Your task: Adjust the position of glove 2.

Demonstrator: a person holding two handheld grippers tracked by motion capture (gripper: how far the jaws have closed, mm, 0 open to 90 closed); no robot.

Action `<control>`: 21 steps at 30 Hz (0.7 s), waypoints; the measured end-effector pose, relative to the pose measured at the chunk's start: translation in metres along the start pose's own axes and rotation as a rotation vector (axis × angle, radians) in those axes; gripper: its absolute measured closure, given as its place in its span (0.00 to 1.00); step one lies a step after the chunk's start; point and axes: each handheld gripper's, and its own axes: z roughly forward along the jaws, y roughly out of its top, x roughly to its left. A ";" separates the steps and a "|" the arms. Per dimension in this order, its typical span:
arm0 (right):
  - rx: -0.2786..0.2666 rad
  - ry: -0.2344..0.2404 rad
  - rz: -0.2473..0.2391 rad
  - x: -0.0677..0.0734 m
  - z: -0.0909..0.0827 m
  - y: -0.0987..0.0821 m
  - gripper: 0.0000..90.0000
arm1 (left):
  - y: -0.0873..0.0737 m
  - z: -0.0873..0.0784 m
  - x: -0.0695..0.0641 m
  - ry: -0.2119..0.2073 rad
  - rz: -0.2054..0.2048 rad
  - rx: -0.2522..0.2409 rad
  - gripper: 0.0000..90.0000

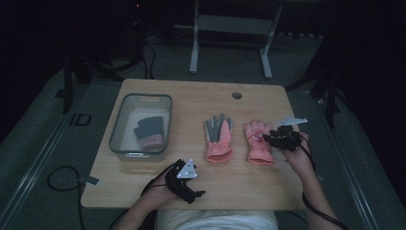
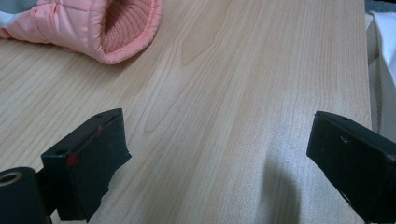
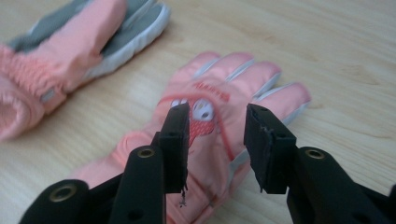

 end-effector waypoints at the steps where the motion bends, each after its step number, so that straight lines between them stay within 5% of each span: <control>1: 0.008 0.009 -0.007 0.000 0.002 -0.001 0.66 | 0.000 0.000 0.000 0.000 -0.001 -0.001 0.05; 8: 0.014 0.001 0.004 0.005 0.020 -0.007 0.61 | 0.000 0.000 0.000 -0.001 0.000 0.000 0.05; 13: 0.045 -0.042 -0.012 0.009 0.033 -0.010 0.67 | 0.000 0.000 0.000 -0.002 0.006 0.003 0.05; 17: 0.003 -0.086 -0.002 0.018 0.040 -0.020 0.87 | 0.000 0.000 0.000 -0.004 0.006 0.004 0.05; 21: -0.020 -0.117 0.017 0.023 0.040 -0.024 0.93 | 0.000 0.000 0.000 -0.004 0.006 0.003 0.05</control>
